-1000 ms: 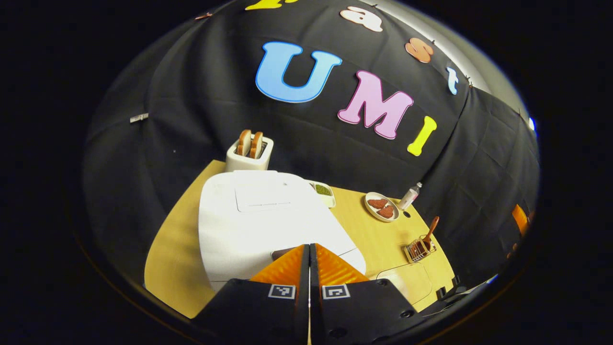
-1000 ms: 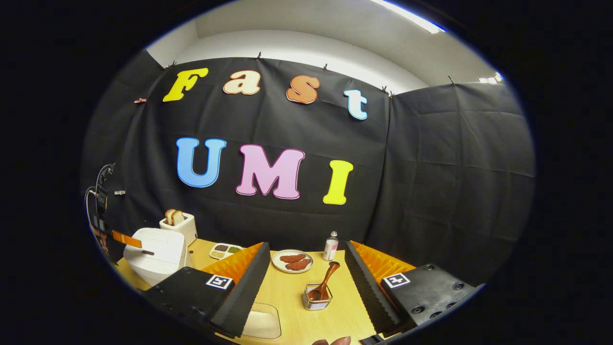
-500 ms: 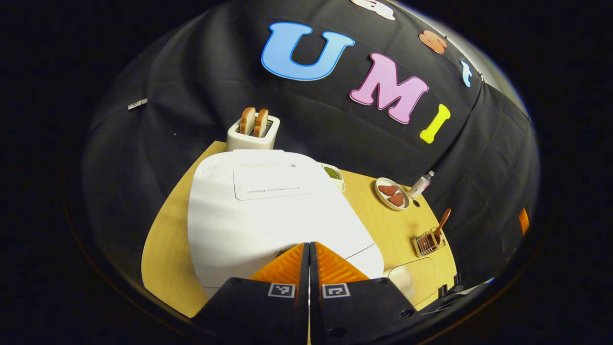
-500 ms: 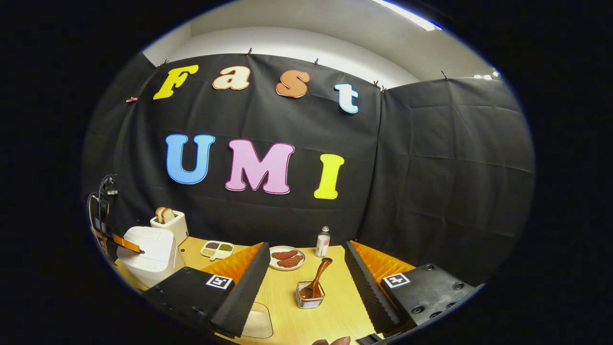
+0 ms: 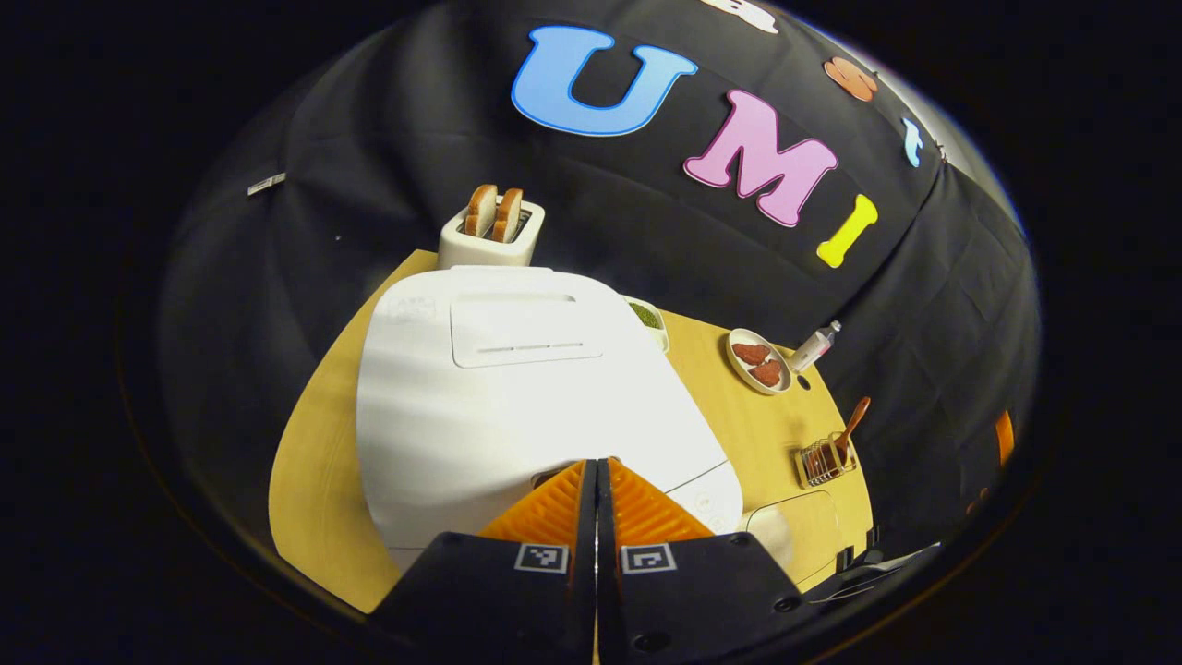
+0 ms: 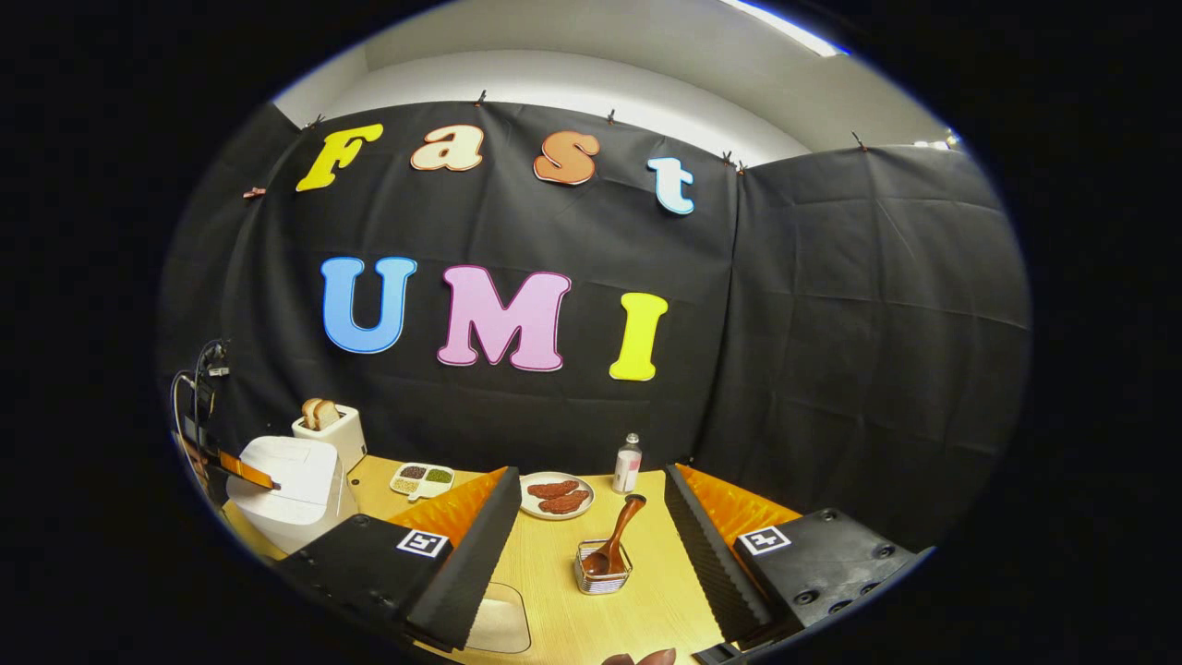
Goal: Close the left gripper, press the button to open the rice cooker; take a wooden spoon from the chopstick holder with the right hand, scoop a spoonful of rice and pour it into the rice cooker, then put the wooden spoon back into the chopstick holder.
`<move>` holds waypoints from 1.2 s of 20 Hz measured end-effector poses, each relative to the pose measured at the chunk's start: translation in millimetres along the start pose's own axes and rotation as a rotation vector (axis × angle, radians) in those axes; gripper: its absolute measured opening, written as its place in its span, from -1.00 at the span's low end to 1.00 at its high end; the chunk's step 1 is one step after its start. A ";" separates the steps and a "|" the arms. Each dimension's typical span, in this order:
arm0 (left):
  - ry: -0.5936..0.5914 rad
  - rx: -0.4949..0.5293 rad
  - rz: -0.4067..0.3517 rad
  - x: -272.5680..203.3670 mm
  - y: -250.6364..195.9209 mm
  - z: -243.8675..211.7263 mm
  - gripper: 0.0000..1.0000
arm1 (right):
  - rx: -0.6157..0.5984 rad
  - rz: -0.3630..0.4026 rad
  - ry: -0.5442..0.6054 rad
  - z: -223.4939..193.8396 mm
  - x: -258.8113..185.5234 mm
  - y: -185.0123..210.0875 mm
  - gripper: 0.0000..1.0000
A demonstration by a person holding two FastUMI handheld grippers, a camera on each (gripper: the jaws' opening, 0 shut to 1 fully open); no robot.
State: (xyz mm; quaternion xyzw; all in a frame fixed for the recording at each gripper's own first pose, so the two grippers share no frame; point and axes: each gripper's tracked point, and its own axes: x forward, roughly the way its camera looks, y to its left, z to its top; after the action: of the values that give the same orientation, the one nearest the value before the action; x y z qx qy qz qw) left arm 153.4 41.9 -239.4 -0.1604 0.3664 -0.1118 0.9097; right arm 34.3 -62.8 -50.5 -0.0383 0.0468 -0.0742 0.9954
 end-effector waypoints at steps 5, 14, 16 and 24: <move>-0.138 -0.081 -0.045 -24.0 -10.2 35.9 -0.86 | -0.005 -0.003 -0.007 2.3 -0.9 -3.9 0.95; -0.467 0.046 0.042 -77.8 -20.0 115.9 -0.85 | 0.003 0.003 -0.006 1.8 -7.2 -7.5 0.95; -0.525 0.062 0.072 -96.4 -20.6 124.9 -0.82 | 0.003 -0.001 -0.008 2.7 -9.6 -11.3 0.95; -0.595 0.083 0.097 -124.5 -24.8 123.7 0.65 | 0.017 -0.002 -0.002 -0.8 -20.1 -23.6 0.96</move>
State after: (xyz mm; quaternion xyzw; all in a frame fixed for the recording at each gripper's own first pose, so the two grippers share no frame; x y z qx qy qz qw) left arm 150.2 84.9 -67.5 -0.1309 0.0859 -0.0313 0.9872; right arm 11.0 -83.1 -47.6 -0.0299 0.0452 -0.0754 0.9957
